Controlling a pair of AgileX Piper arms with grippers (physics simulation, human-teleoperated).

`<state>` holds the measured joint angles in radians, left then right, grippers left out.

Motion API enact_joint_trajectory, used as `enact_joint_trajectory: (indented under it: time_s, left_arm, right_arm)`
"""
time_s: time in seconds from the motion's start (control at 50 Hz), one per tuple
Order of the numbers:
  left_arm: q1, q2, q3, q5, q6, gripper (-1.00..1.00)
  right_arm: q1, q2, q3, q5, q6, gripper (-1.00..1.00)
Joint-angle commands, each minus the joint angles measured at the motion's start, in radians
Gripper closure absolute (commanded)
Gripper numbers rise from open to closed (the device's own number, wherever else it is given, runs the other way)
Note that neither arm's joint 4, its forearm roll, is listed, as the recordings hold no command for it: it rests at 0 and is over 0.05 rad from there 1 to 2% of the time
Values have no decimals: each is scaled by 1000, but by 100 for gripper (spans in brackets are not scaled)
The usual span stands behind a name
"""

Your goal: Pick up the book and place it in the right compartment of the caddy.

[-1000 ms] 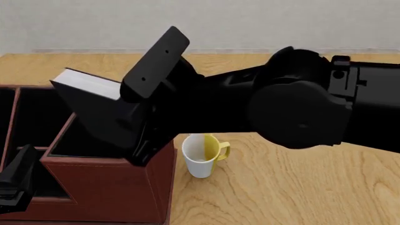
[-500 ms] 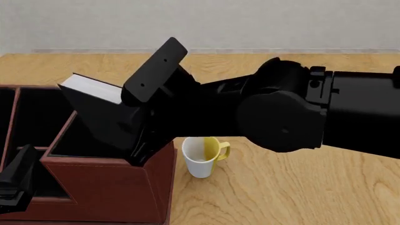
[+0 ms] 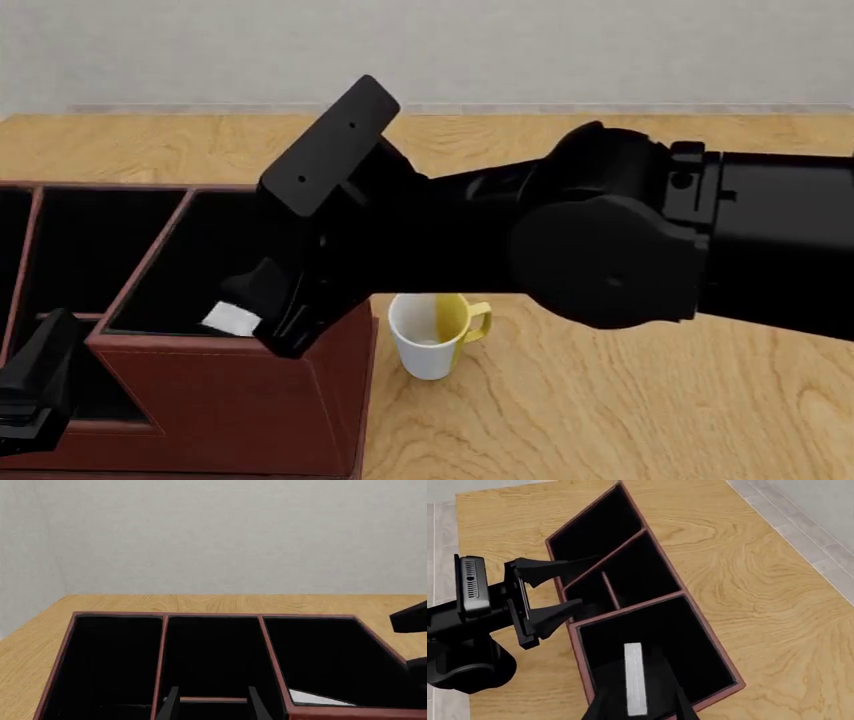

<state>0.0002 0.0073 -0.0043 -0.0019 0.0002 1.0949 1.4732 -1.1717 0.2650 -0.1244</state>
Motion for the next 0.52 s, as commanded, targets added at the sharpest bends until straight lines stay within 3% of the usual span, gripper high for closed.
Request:
enact_joint_trajectory:
  time_s: [0.02, 0.52]
  left_arm:
    - [0, 0, 0, 0, 0, -100]
    - [0, 0, 0, 0, 0, -100]
  right_arm:
    - [5, -7, 7, -7, 7, -100]
    - [-7, -87, 65, -31, 7, -100]
